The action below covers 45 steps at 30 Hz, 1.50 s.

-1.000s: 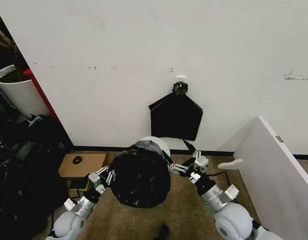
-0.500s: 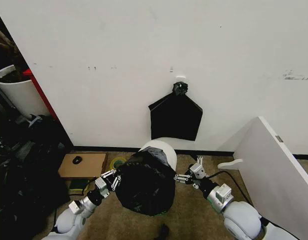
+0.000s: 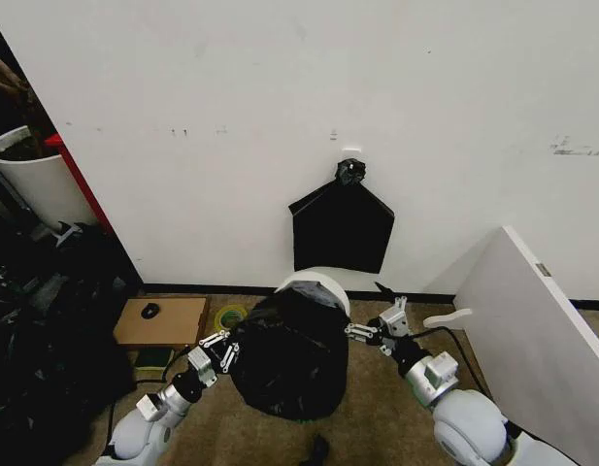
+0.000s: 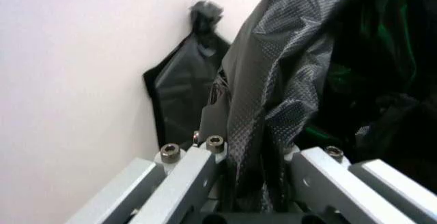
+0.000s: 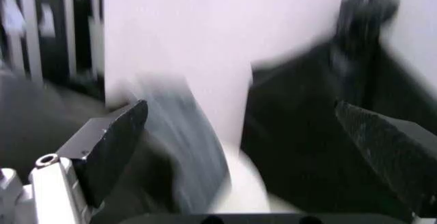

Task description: Place the garbage bag over the trash bin.

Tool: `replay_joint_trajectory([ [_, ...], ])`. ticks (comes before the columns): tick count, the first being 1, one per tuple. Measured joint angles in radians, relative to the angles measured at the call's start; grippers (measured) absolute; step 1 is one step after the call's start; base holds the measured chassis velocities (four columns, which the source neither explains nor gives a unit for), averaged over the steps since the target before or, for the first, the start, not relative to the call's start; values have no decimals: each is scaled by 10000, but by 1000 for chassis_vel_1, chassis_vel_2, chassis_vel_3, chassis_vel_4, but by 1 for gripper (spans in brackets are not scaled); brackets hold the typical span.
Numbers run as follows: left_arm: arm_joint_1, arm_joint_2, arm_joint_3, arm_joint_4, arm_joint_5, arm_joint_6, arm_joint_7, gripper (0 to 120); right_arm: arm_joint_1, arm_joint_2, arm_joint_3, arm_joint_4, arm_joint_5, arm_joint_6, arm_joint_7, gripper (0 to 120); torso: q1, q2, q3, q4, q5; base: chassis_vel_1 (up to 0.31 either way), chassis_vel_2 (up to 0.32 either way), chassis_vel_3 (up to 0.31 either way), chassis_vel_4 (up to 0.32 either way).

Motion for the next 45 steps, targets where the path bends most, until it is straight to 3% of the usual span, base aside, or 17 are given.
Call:
replay_joint_trajectory([
  [3,69,-110,44,45,-34,328,-488,2,114,440,228,195,-840,857,474,100,0,0,0,0,-1,0,0,0,0],
  [5,69,-110,44,45,-34,328,-488,2,114,440,228,195,-840,857,474,100,0,0,0,0,-1,0,0,0,0],
  [6,216,-149,97,-148,-210,819,-983,2,24,850,585,447,-2078,1271,889,100,0,0,0,5,-1,0,0,0,0],
  [9,438,-134,179,-648,-691,1813,-1475,2,-281,1251,952,611,-3792,1325,1394,100,0,0,0,-1,-3,0,0,0,0],
  [11,500,-118,184,-830,-812,2157,-1628,2,-338,1365,1011,618,-4217,1326,1573,100,0,0,0,-2,-4,0,0,0,0],
  [13,749,1,185,-1744,-1568,4276,-2441,2,-429,1814,1138,618,-5537,1249,2219,100,0,0,0,-2,6,0,0,0,0],
  [19,732,239,195,-3047,-3494,8727,-4904,2,-230,2886,1103,542,-8814,163,4211,100,0,0,0,0,-4,0,0,0,0],
  [20,732,239,195,-3047,-3494,8727,-4904,2,-230,2886,1103,542,-8814,163,4211,100,0,0,0,0,-4,0,0,0,0],
  [24,811,201,114,-3799,-4619,10811,-6160,2,-189,3317,1236,433,-9627,182,4539,100,0,0,0,-1,-1,0,0,0,0],
  [25,811,201,114,-3799,-4619,10811,-6160,2,-189,3317,1236,433,-9627,182,4539,100,0,0,0,-1,-1,0,0,0,0],
  [30,925,-98,56,-4362,-5811,12977,-7418,2,-224,3488,1196,425,-9613,236,4686,100,0,0,0,0,1,0,0,0,0],
  [37,897,-308,204,-4458,-5630,13421,-8232,2,-127,3329,1189,400,-9234,197,4692,100,0,0,0,1,-1,0,0,0,0],
  [41,662,-506,481,-4388,-5132,12511,-10490,2,-54,3212,1082,290,-8827,85,4638,100,0,0,0,0,0,0,0,0,0],
  [45,488,-729,665,-4507,-5186,12374,-11974,2,20,3135,996,167,-8680,21,4583,100,0,0,0,0,-4,0,0,0,0],
])
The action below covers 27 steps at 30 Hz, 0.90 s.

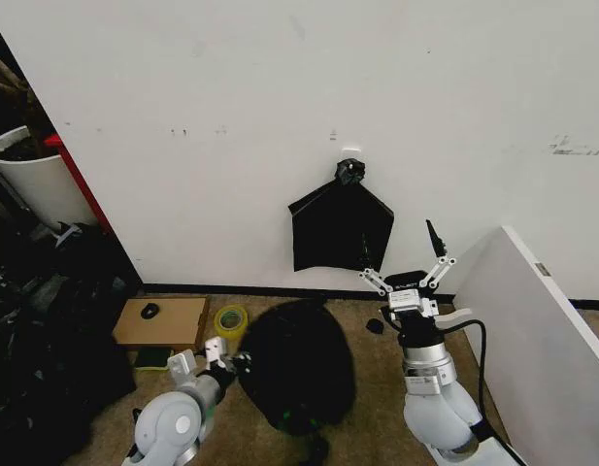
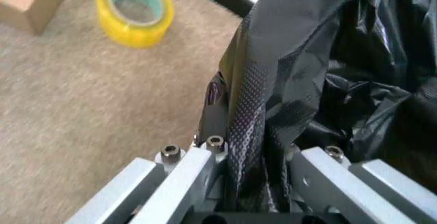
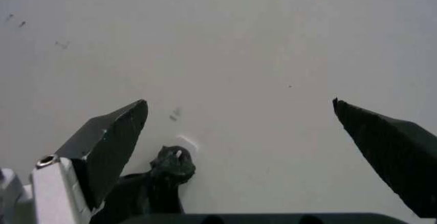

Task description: Place the garbage bag over the trash bin.

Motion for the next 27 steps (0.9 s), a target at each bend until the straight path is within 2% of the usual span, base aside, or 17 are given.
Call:
replay_joint_trajectory([
  [1,-55,-101,49,-30,-67,-10,-497,2,20,-43,-41,-73,65,-7,-36,100,0,0,0,-1,8,0,0,0,0],
  [3,-52,-178,81,-60,-41,-30,-752,2,20,-63,-99,-108,133,-29,-74,100,0,0,0,0,3,0,0,0,0],
  [9,50,-295,107,-108,450,-107,-851,4,30,-37,-172,-149,162,-52,-143,100,0,0,0,0,4,0,0,0,0],
  [12,151,-381,127,-156,790,-129,-847,18,20,27,-194,-151,153,-52,-186,100,0,0,0,1,3,0,0,0,0],
  [15,197,-392,121,-236,827,-128,-829,23,-8,44,-200,-138,140,-52,-201,100,0,0,0,2,6,0,0,0,0],
  [16,245,-392,115,-330,827,-63,-798,31,-46,54,-204,-105,116,-52,-207,100,0,0,0,0,4,0,0,0,0],
  [18,363,-341,70,-550,820,103,-735,39,-115,65,-203,-30,53,-47,-214,100,0,0,-1,0,5,0,0,0,0],
  [19,388,-328,58,-593,819,122,-731,39,-124,67,-203,-21,45,-46,-215,100,0,0,0,0,5,0,0,0,0],
  [20,499,-281,0,-758,816,183,-718,48,-172,74,-192,30,13,-42,-218,100,0,0,0,0,4,0,0,0,0],
  [22,591,-256,-57,-896,815,208,-716,51,-205,80,-184,66,-6,-38,-220,100,0,0,0,1,3,0,0,0,0],
  [27,1039,-163,-261,-1677,888,240,-807,71,-308,121,-135,131,-89,38,-224,100,0,0,-1,0,3,0,0,0,0],
])
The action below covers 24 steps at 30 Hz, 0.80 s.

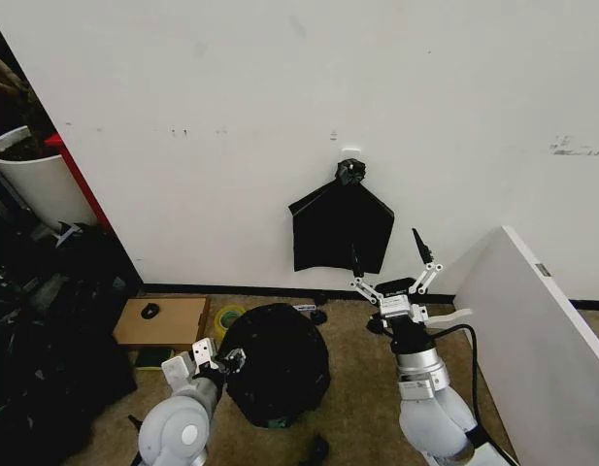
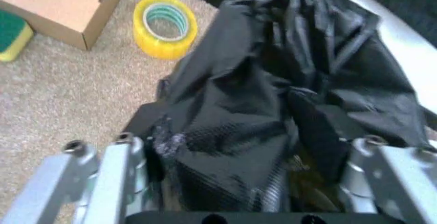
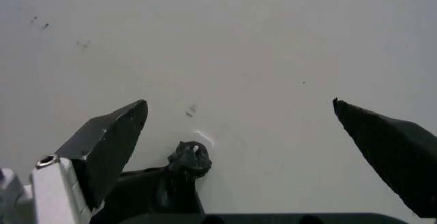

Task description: Place the garbage bag over the trash bin.

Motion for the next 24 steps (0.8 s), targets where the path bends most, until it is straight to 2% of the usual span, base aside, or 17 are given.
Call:
replay_joint_trajectory([
  [2,218,55,-24,-356,59,18,-81,81,-29,29,4,1,-20,45,-7,100,0,0,0,0,2,0,0,0,0],
  [3,218,55,-24,-356,59,18,-81,81,-29,29,4,1,-20,45,-7,100,0,0,0,0,2,0,0,0,0],
  [9,883,152,-71,-1017,578,-219,-191,100,-47,95,-1,2,-29,99,-30,100,0,0,0,2,1,0,0,0,0],
  [14,1033,150,-77,-1372,598,-343,-208,100,-112,100,-16,7,36,100,-54,100,0,1,0,1,3,0,0,0,0],
  [17,837,121,-99,-1014,515,-431,-266,100,-181,116,-21,36,36,129,-70,100,0,0,0,0,-1,0,0,0,0],
  [22,711,78,-166,-998,220,-545,-149,100,-278,112,12,93,32,162,-76,100,0,0,1,-1,-1,0,0,0,0],
  [24,883,87,-140,-1335,818,-1329,403,100,-303,83,33,107,118,188,-95,100,0,0,1,-1,0,0,0,0,0],
])
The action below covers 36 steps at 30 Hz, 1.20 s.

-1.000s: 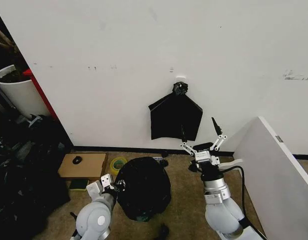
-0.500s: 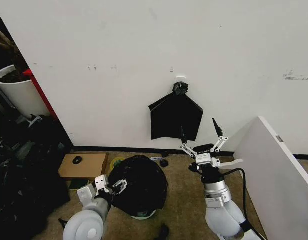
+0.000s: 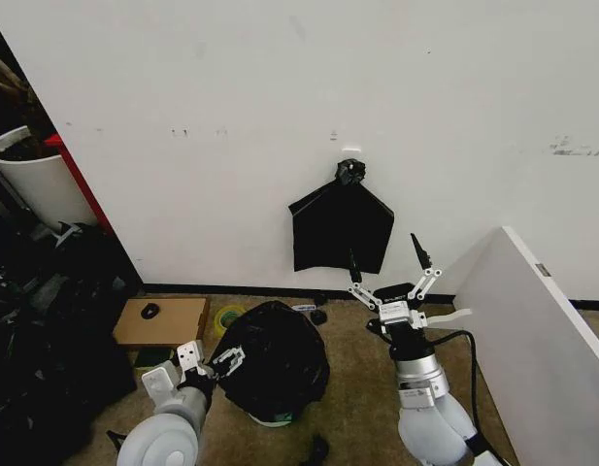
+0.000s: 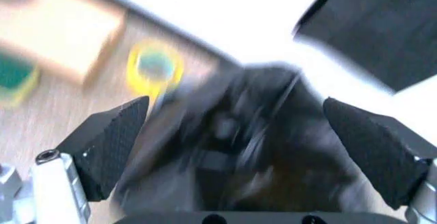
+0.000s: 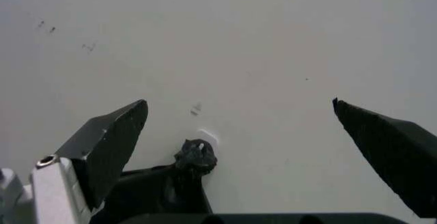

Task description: Place the garbage bag over the trash bin.

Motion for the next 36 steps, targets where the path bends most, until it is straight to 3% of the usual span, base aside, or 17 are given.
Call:
replay_joint_trajectory([
  [1,81,10,23,-74,578,-545,336,100,0,-6,-5,0,115,33,-37,100,0,0,0,0,4,0,0,0,0],
  [2,81,10,23,-74,578,-545,336,100,0,-6,-5,0,115,33,-37,100,0,0,0,0,4,0,0,0,0],
  [3,167,18,36,-96,1353,-1268,780,100,0,-21,-36,1,322,69,-83,100,0,0,0,0,3,0,0,0,0],
  [5,266,-53,20,171,3861,-3749,1989,100,-26,-76,-194,27,1619,65,-329,100,0,0,0,3,4,0,0,0,0],
  [8,342,-246,-27,712,6410,-5939,2797,100,-115,-133,-254,89,3400,-102,-667,100,0,0,0,0,-2,0,0,0,0],
  [13,840,-767,24,633,7246,-7434,3044,100,-329,-175,-153,1,5436,-112,-1205,100,0,0,0,3,2,0,0,0,0],
  [16,1092,-1107,70,587,7429,-8007,3373,100,-585,-111,-65,-7,6156,26,-1720,100,0,0,0,2,2,0,0,0,0],
  [20,1174,-1491,12,632,7873,-8495,3597,100,-860,53,69,-45,6022,472,-2313,100,0,0,-1,0,2,0,0,0,0],
  [24,1352,-1882,-150,544,8069,-8502,3590,100,-1222,471,279,-215,4108,1254,-2473,100,0,0,-1,0,2,0,0,0,0],
  [28,1444,-1950,-202,594,8161,-8606,3574,100,-1331,639,324,-322,3207,1582,-2449,100,0,0,-1,1,2,0,0,0,0],
  [36,1579,-1909,-18,858,8110,-8391,3230,100,-1676,973,244,-304,2564,1622,-2006,100,1,0,0,2,0,0,0,0,0],
])
